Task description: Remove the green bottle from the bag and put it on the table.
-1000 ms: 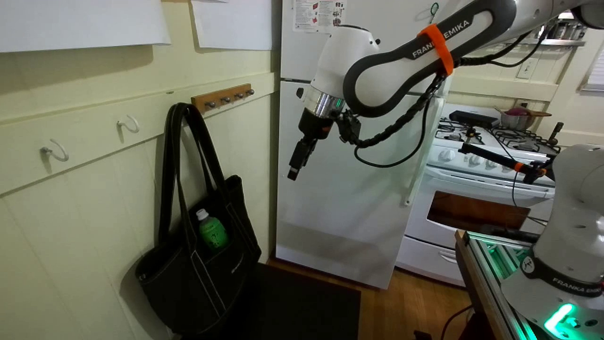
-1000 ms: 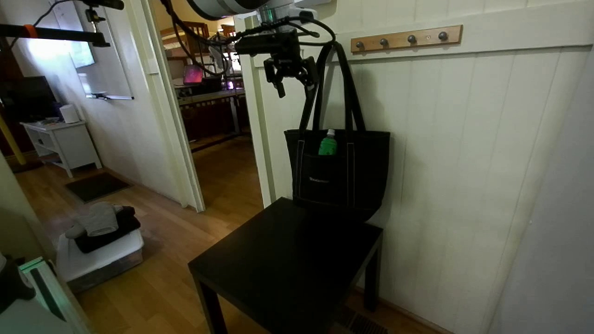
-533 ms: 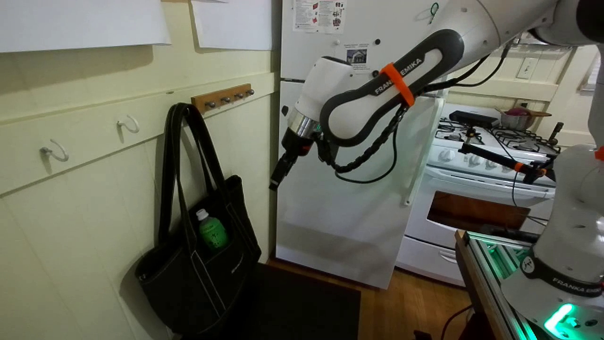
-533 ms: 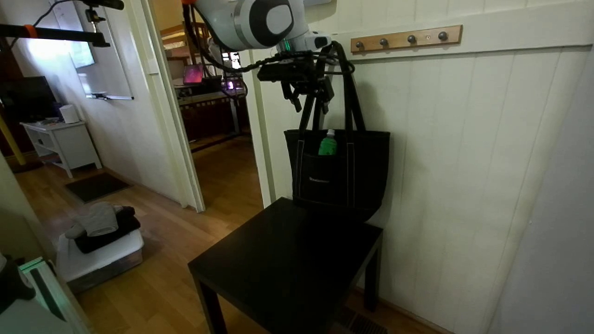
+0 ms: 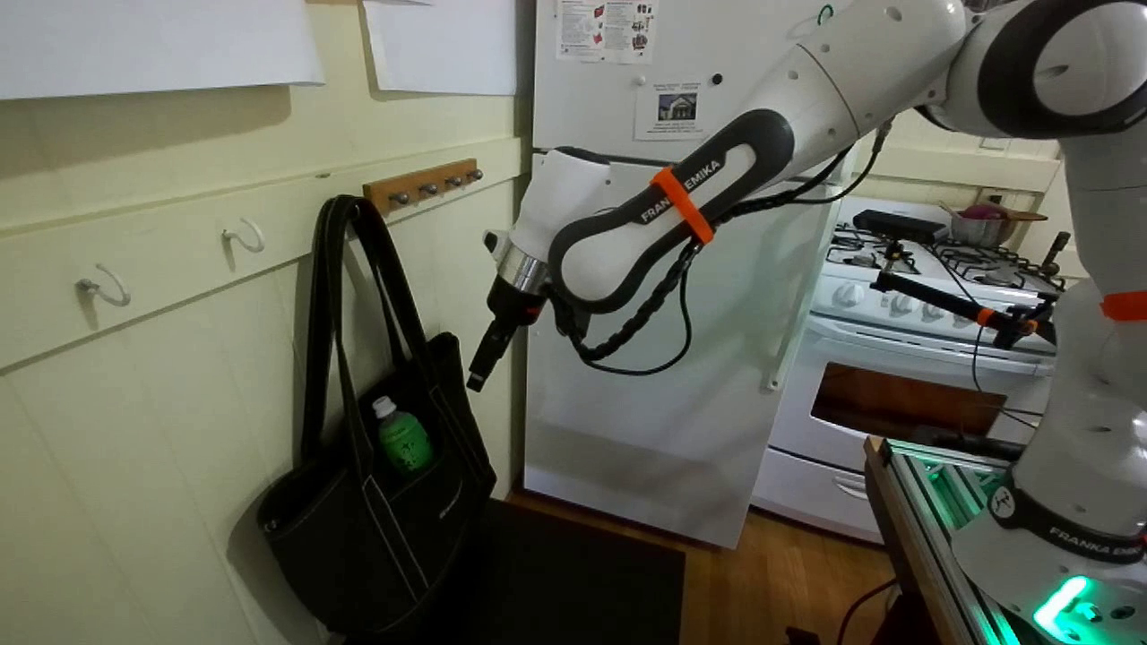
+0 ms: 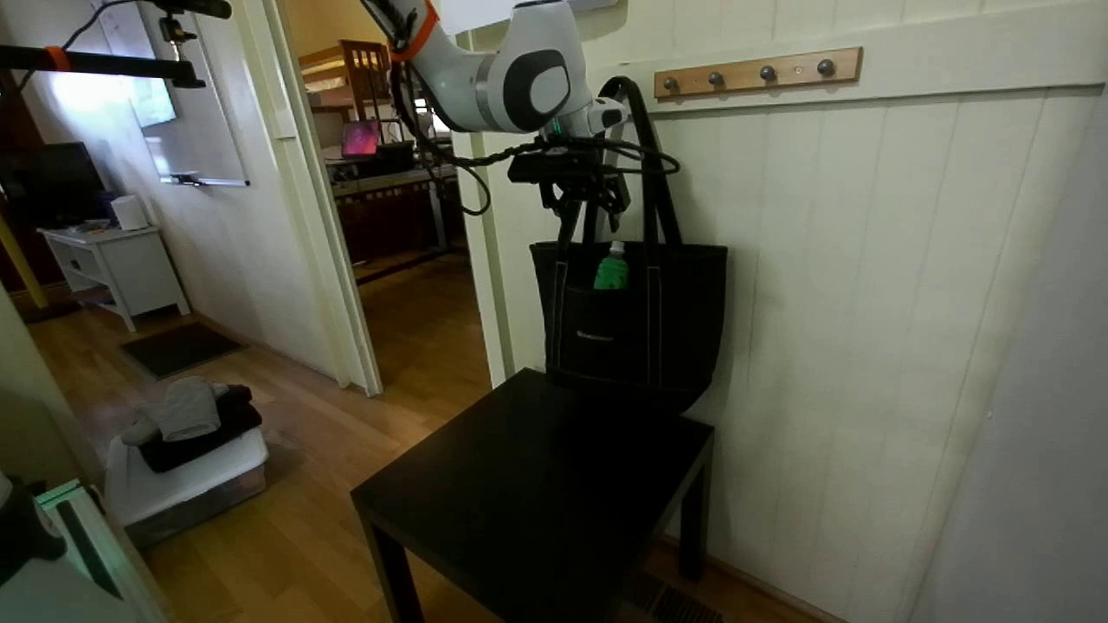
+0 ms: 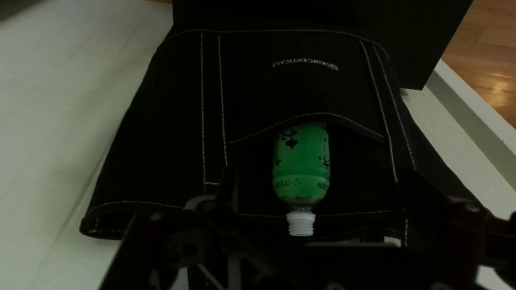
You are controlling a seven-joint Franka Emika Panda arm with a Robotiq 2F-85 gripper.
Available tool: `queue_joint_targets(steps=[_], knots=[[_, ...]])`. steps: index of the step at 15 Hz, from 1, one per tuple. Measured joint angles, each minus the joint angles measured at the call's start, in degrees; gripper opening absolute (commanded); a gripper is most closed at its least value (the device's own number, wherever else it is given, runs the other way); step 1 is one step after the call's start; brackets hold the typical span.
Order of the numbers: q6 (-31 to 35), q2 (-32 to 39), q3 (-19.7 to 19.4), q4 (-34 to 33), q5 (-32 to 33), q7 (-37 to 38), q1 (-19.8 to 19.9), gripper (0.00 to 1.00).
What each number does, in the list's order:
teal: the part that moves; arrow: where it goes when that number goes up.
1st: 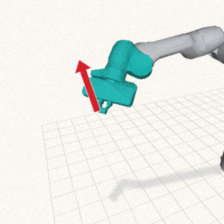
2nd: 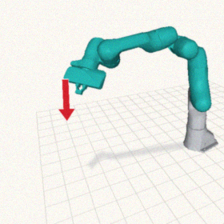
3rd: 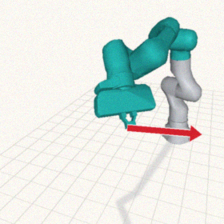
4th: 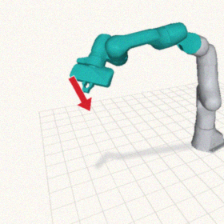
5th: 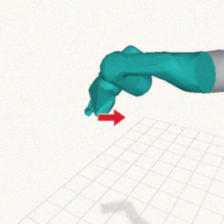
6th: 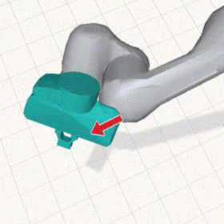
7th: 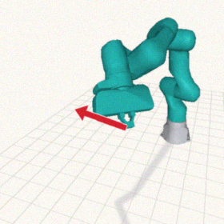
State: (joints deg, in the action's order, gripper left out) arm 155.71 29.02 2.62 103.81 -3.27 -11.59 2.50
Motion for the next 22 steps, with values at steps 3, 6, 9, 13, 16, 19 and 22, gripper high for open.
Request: queue_joint_targets(steps=[3,6,9,13,16,19,22], knots=[[0.0,4.42,0.81,-4.79,0.03,-0.77,0.19,1.0],[0.0,8.23,1.26,-9.47,0.25,-1.19,0.18,1.0],[0.0,11.79,1.63,-13.84,0.55,-1.38,0.08,1.0],[0.0,16.03,2.2,-18.98,0.6,-1.83,-0.02,1.0],[-0.1,18.91,2.7,-22.67,0.6,-2.35,-0.01,1.0],[-0.56,21.35,3.1,-26.19,0.61,-3.16,-0.02,1.0],[-0.99,23.52,3.26,-29.48,0.85,-3.67,-0.05,1.0]])
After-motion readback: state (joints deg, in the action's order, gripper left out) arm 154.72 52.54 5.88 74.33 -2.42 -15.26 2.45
